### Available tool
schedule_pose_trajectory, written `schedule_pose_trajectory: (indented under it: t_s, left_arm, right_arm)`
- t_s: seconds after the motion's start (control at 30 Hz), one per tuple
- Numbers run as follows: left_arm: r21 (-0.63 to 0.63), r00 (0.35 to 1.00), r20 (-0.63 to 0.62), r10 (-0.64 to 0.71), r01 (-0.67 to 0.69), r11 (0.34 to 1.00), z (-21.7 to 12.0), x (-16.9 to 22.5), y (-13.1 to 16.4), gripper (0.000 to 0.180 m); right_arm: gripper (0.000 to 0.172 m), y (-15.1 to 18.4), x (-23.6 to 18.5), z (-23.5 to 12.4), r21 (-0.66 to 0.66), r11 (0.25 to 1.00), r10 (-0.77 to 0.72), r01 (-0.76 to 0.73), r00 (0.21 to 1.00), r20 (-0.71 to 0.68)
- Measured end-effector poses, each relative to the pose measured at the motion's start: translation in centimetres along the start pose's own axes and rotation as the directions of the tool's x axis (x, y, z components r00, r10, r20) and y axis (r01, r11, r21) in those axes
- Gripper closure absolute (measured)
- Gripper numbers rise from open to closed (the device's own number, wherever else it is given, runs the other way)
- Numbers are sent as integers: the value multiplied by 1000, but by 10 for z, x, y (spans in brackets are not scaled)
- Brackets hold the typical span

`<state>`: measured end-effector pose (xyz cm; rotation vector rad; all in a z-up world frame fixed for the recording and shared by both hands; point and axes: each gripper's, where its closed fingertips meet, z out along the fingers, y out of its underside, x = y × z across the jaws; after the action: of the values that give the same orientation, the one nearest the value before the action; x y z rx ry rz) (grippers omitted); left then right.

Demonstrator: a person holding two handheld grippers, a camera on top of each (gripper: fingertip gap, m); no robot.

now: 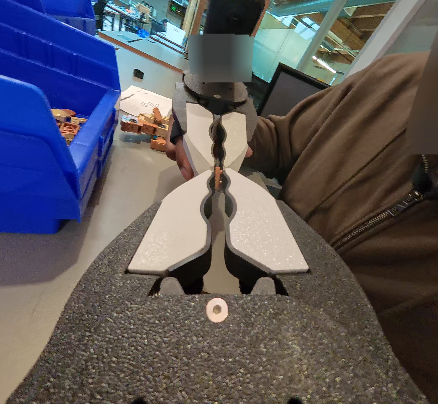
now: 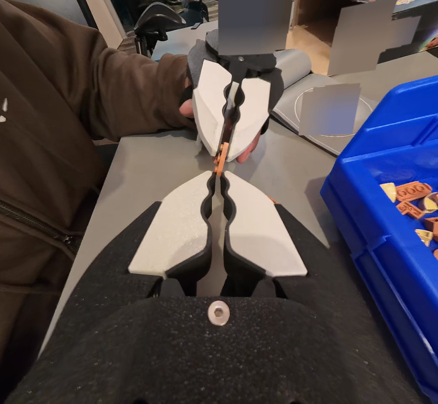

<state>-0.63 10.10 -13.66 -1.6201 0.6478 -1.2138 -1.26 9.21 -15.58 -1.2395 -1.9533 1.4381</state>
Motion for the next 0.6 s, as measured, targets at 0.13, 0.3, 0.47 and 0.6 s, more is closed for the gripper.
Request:
schedule_pose_trajectory:
  t_s: [0.13, 0.3, 0.47, 0.6]
  left_arm:
    - [135, 992, 47, -121, 113, 984, -4, -12, -17, 176]
    - [396, 937, 83, -340, 282, 874, -16, -36, -38, 176]
    - [513, 876, 92, -473, 365, 777, -19, -52, -35, 176]
    - [531, 855, 111, -507, 380, 758, -16, -56, -30, 176]
  right_arm:
    - [161, -13, 18, -8, 61, 995, -66, 75, 987, -146]
    - [161, -28, 50, -26, -12, 939, -304, 344, 813, -496]
    - [159, -35, 49, -21, -110, 862, -453, 495, 656, -604]
    - [159, -30, 51, -13, -187, 827, -518, 531, 586, -623]
